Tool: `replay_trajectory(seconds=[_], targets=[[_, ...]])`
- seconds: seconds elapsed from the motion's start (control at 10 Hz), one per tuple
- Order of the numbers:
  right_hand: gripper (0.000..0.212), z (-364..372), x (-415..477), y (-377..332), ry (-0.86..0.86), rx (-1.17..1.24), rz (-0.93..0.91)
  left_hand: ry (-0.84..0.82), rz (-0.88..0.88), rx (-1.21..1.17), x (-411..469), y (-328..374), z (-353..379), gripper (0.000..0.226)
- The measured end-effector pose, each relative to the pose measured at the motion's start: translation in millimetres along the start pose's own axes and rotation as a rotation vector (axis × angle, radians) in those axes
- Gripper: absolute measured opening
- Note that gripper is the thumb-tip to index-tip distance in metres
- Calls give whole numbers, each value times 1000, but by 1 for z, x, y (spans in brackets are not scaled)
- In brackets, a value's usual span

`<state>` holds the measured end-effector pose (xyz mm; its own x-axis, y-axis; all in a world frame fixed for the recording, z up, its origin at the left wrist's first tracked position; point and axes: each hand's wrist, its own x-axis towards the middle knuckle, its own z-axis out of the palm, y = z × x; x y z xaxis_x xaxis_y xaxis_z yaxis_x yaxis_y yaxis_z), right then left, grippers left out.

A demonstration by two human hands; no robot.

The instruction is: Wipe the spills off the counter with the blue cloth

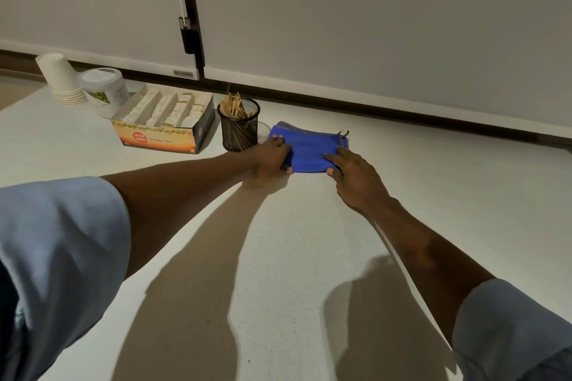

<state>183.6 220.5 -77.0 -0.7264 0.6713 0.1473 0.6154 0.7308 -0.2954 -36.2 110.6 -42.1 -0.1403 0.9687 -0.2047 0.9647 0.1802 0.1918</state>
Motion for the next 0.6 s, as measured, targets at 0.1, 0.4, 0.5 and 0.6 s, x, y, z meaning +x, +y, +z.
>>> replay_trajectory(seconds=[0.1,0.4,0.5,0.6], targets=[[42,-4,2,-1,-14,-11,7,0,-4,5,2,1,3,58],[48,-25,-17,-27,-13,21,23,-29,29,138,-34,10,-23,73],[62,-43,-31,-44,13,77,75,38,22,131,-63,13,-38,77],[64,-59,-40,-64,71,123,64,75,15,136,-86,13,-49,81]])
